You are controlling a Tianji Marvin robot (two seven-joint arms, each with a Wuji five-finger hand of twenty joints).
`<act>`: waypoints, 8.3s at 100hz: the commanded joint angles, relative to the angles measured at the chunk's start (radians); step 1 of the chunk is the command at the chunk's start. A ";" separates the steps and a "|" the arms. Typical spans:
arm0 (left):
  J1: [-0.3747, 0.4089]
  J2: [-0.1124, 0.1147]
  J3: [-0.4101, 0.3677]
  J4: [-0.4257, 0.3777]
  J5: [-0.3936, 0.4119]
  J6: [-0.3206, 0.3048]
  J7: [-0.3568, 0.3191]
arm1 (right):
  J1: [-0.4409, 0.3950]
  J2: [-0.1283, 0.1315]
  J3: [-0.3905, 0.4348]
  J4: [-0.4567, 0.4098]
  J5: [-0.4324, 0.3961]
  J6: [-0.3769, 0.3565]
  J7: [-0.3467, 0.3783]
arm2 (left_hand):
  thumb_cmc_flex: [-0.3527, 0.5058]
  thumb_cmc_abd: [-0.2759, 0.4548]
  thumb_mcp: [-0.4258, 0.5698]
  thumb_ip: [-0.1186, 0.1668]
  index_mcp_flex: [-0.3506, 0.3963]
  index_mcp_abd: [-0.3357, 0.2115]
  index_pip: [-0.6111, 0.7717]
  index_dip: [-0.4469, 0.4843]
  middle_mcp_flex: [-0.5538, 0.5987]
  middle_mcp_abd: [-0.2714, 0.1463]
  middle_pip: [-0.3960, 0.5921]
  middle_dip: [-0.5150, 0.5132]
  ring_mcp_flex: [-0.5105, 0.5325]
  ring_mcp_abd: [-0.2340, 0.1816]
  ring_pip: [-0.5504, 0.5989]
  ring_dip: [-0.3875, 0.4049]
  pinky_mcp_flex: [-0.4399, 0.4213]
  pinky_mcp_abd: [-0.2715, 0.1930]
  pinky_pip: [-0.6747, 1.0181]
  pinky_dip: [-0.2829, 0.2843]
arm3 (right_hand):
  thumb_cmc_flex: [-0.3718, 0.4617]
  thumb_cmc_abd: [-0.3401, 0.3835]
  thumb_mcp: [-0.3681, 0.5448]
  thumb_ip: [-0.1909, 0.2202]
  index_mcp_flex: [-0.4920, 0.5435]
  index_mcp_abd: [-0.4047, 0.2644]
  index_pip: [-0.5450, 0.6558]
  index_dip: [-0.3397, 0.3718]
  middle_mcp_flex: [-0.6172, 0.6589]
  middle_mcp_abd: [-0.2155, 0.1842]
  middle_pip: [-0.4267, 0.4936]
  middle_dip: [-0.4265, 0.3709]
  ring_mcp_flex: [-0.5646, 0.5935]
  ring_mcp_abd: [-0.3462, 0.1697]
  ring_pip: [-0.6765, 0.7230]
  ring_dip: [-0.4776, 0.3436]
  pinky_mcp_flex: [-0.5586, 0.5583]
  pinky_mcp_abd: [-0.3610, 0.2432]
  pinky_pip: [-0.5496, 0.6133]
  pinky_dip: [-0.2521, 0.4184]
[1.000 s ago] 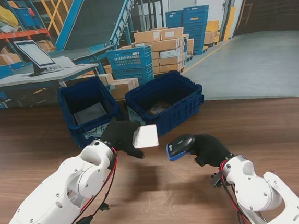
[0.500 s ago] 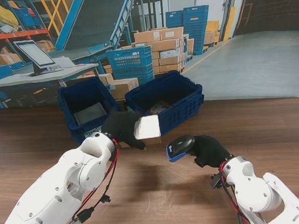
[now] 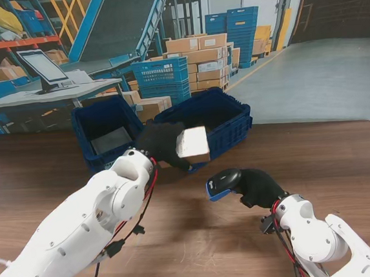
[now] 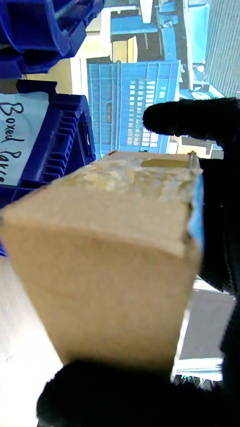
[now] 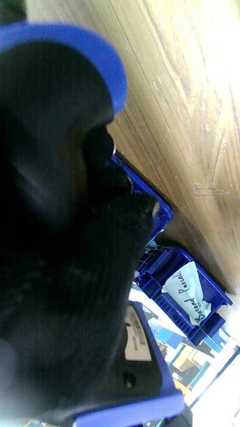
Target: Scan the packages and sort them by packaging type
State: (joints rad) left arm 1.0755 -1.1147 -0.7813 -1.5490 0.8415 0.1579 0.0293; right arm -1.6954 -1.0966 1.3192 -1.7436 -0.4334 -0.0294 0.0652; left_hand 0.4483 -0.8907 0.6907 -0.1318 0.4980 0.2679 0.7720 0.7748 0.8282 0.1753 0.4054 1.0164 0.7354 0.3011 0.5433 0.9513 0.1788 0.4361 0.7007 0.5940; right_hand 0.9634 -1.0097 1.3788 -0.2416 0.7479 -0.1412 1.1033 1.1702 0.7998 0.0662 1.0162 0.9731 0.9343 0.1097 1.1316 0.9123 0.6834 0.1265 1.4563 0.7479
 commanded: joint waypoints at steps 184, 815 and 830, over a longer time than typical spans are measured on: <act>-0.582 -0.602 0.385 1.195 -0.478 -0.068 0.431 | 0.009 -0.003 0.028 0.100 0.085 -0.064 0.060 | 0.401 0.187 0.208 0.055 0.123 -0.240 0.323 0.020 0.082 -0.085 0.034 -0.014 0.003 -0.033 -0.004 -0.043 -0.013 0.030 0.007 -0.002 | 0.082 0.049 0.150 0.000 0.061 -0.042 0.067 0.027 0.009 0.006 0.005 0.007 0.021 0.023 0.012 0.003 0.011 -0.034 0.056 0.025; 0.361 -0.047 -0.274 0.253 -0.282 -0.435 0.242 | 0.273 0.003 -0.054 0.529 -0.219 0.063 -0.075 | 0.124 0.592 -0.187 0.116 0.027 0.025 -0.678 -0.456 -0.503 0.117 -0.277 -0.696 -0.552 0.038 -0.462 -0.651 -0.192 -0.028 -0.566 -0.140 | -0.105 0.274 -0.092 0.137 -0.086 -0.001 -0.133 -0.286 -0.166 0.037 -0.106 -0.117 -0.147 0.066 -0.213 -0.037 -0.110 0.005 -0.141 0.154; 0.362 -0.048 -0.278 0.254 -0.289 -0.441 0.239 | 0.270 0.011 -0.053 0.511 -0.228 0.074 -0.034 | 0.126 0.592 -0.191 0.117 0.027 0.027 -0.678 -0.455 -0.502 0.118 -0.281 -0.696 -0.552 0.039 -0.462 -0.651 -0.192 -0.029 -0.569 -0.138 | -0.209 0.412 -0.227 0.206 -0.181 0.026 -0.188 -0.392 -0.247 0.047 -0.172 -0.195 -0.237 0.040 -0.324 -0.120 -0.189 0.002 -0.187 0.180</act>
State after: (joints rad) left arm 1.4338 -1.1569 -1.0589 -1.2896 0.5618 -0.2757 0.2841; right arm -1.4135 -1.0846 1.2702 -1.2295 -0.6564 0.0373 0.0177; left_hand 0.5460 -0.3323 0.5338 -0.0517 0.5197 0.3184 0.0879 0.3069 0.3258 0.2843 0.1511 0.3297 0.2260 0.3430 0.1112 0.3121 0.0031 0.4320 0.1737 0.4432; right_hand 0.7967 -0.6867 1.1712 -0.0987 0.6024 -0.1173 0.9255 0.8083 0.5931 0.0941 0.8733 0.8085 0.7558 0.1404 1.0126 0.9167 0.5284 0.1478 1.2956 0.9121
